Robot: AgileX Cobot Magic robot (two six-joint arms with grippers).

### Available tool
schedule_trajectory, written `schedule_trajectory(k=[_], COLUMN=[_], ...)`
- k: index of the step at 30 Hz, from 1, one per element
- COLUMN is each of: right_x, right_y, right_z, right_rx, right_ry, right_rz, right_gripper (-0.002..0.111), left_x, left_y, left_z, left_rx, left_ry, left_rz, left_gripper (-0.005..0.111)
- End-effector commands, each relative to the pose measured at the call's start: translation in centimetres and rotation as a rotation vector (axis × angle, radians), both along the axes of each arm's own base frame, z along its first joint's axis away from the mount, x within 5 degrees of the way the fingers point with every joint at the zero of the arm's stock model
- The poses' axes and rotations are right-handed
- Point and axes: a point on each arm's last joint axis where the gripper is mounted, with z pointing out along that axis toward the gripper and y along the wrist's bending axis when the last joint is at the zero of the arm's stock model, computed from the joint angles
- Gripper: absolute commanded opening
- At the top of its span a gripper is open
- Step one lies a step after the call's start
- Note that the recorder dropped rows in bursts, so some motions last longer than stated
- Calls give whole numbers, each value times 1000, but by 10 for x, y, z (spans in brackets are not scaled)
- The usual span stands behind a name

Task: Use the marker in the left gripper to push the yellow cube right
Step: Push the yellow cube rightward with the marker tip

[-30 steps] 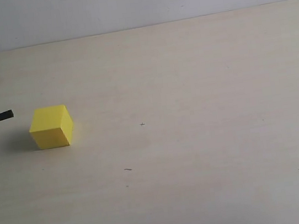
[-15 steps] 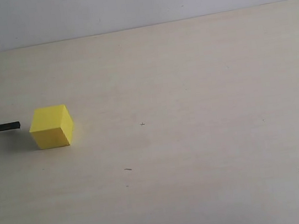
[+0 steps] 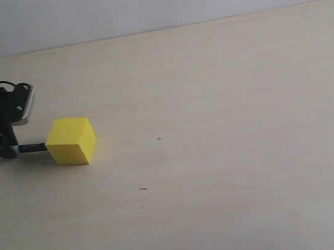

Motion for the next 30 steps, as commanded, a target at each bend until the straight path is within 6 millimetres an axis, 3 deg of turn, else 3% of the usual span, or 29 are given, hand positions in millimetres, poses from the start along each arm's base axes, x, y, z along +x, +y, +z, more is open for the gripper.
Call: schedule_trajectory(k=[1,10,14,19,21,30], right_x=[0,0,0,0,0,0], right_y=[0,0,0,0,0,0], right_z=[-1,-1,-1,-1,-1,-1], right_rx=[1,1,1,1,1,1], right_ry=[-3,-3,-3,-3,-3,-3], right_rz=[-4,-4,-4,-4,-4,-4], right_gripper=[0,0,0,0,0,0], left_x=[0,-5,-7,-14,-14,-22], left_y=[-16,-4,-18,-55,-60,-43], left_z=[5,20,20,20,20,20], left_rx=[27,73,50,19,13,77], left_ry=[-20,-3,3,7,-8,110], left_rz=[42,98,82,20,66,193], left_gripper=[0,0,0,0,0,0])
